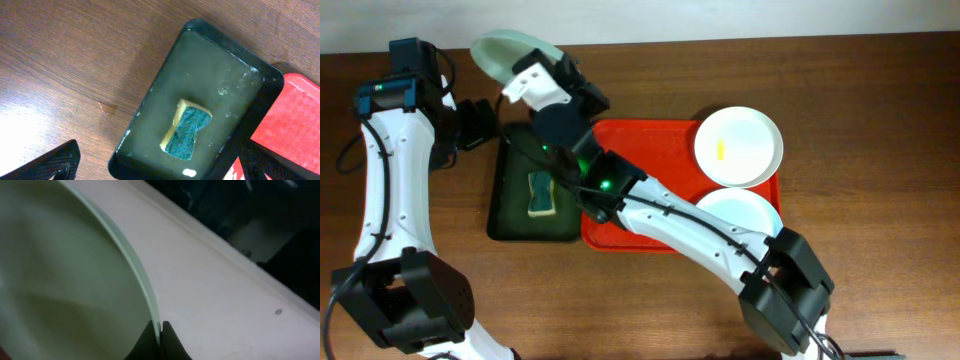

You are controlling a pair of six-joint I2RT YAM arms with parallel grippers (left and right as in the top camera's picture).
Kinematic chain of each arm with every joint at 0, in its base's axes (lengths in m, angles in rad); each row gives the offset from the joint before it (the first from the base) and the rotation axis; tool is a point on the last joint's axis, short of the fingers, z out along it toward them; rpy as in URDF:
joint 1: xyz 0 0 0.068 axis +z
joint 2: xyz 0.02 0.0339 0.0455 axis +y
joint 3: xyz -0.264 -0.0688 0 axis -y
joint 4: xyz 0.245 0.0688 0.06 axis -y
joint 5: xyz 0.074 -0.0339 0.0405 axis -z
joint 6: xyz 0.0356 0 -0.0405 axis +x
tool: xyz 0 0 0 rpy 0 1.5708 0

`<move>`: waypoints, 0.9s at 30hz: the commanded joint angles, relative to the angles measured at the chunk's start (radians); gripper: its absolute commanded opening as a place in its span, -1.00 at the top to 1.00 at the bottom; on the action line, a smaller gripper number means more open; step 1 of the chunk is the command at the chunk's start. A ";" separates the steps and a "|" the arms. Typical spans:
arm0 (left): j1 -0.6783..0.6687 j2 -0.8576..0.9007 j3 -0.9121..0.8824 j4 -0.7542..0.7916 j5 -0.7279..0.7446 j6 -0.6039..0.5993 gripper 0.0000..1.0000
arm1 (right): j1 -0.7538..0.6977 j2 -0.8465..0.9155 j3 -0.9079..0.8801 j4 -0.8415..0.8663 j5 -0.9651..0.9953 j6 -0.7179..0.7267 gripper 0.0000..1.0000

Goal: Clean dirty plates on tray and stack at the side
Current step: 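Lift the pale green plate with the right gripper and swing it rightward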

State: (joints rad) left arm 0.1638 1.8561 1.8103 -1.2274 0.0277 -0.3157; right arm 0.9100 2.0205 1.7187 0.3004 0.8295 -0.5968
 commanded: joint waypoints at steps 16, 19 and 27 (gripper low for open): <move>-0.006 0.003 0.001 -0.001 0.010 -0.013 -0.99 | 0.019 -0.017 0.017 0.030 0.021 -0.109 0.92; -0.006 0.003 0.001 -0.001 0.010 -0.013 -0.99 | 0.018 -0.017 0.017 0.029 0.021 -0.105 0.92; -0.006 0.003 0.001 -0.001 0.010 -0.013 -0.99 | -0.002 -0.017 0.017 -0.090 0.021 -0.038 0.92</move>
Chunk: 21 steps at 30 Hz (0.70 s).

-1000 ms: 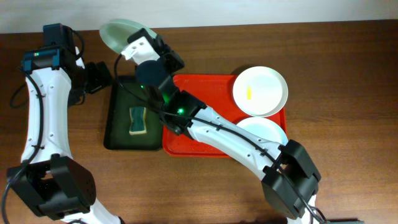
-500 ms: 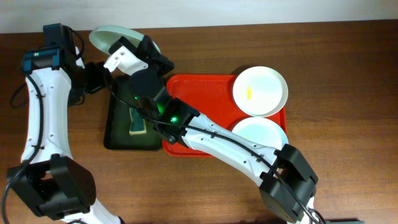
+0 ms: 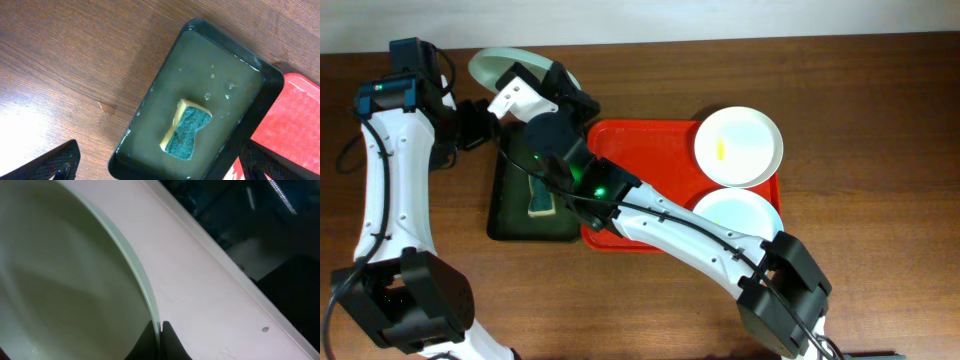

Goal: Clean dirty plates on tray and stack at the side
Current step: 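Lift the pale green plate with the right gripper and swing it rightward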

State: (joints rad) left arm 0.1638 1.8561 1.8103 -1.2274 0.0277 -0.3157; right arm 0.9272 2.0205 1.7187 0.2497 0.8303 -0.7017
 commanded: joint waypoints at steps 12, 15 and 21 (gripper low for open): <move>-0.006 0.003 0.001 -0.001 0.010 -0.013 -0.99 | -0.217 -0.017 0.017 -0.820 -0.515 1.126 0.92; -0.006 0.003 0.001 -0.001 0.010 -0.013 -0.99 | -0.249 -0.017 0.017 -0.819 -0.658 1.130 0.92; -0.006 0.003 0.001 -0.001 0.010 -0.013 -0.99 | -0.369 -0.114 0.017 -0.890 -0.715 1.129 0.92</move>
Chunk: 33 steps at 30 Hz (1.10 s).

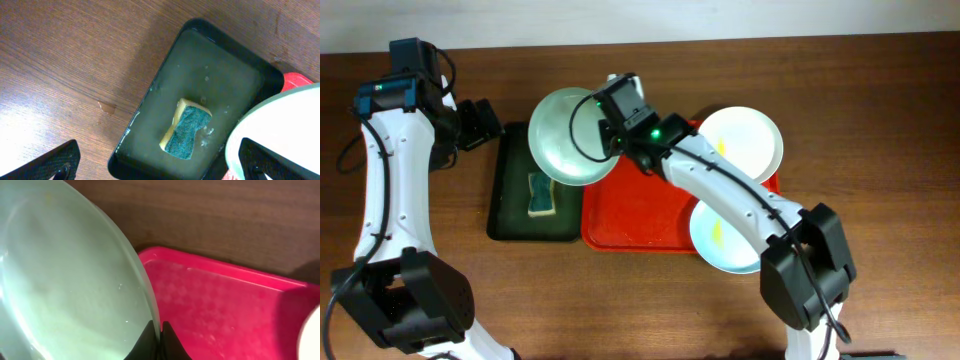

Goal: Clean dirty plates on tray and stack at the side
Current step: 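Lift the pale green plate with the right gripper and swing it rightward, then set the pale green plate on the table right of the red tray, then move the right gripper to the light blue plate rim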

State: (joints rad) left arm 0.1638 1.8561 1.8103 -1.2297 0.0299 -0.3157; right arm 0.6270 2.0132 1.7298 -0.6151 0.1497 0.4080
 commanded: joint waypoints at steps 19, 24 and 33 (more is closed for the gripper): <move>-0.006 0.003 0.001 0.002 0.008 -0.013 -0.99 | -1.118 -0.227 -0.111 -0.573 -0.097 0.019 0.92; -0.006 0.003 0.001 0.002 0.008 -0.013 -0.99 | -1.183 -0.226 -0.384 -0.343 -0.098 0.019 0.92; -0.006 0.003 0.001 0.002 0.008 -0.013 -0.99 | -1.149 -0.226 -0.542 -0.169 -0.165 0.019 0.92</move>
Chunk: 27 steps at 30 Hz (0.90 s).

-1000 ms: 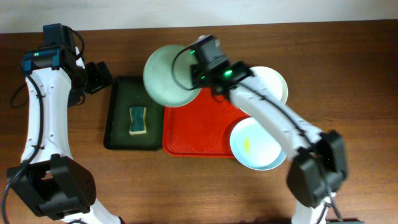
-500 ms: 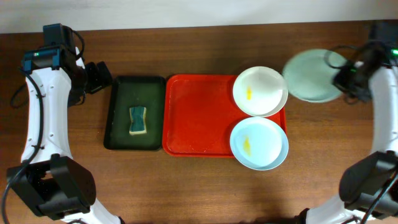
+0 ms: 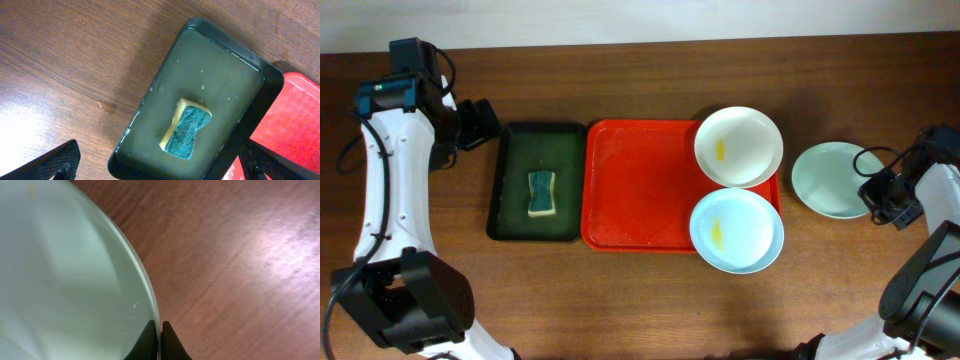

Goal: Clean dirty plates on tray and stack at the side
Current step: 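Move the right gripper to the light blue plate rim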

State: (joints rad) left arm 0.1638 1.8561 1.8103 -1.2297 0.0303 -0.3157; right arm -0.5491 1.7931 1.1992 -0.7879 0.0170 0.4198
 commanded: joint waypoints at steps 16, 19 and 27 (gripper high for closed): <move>-0.006 0.003 0.001 0.002 0.007 -0.013 -0.99 | 0.061 -0.013 0.009 -0.158 -0.049 -0.081 -0.11; -0.006 0.003 0.001 0.002 0.007 -0.013 -0.99 | 0.098 -0.071 0.037 -0.274 -0.213 -0.153 -0.08; -0.006 0.003 0.001 0.002 0.007 -0.013 -0.99 | 0.369 -0.107 0.034 -0.570 -0.209 -0.248 -0.19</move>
State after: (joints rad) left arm 0.1638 1.8561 1.8103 -1.2301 0.0303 -0.3157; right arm -0.2581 1.6958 1.2255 -1.3560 -0.2245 0.2012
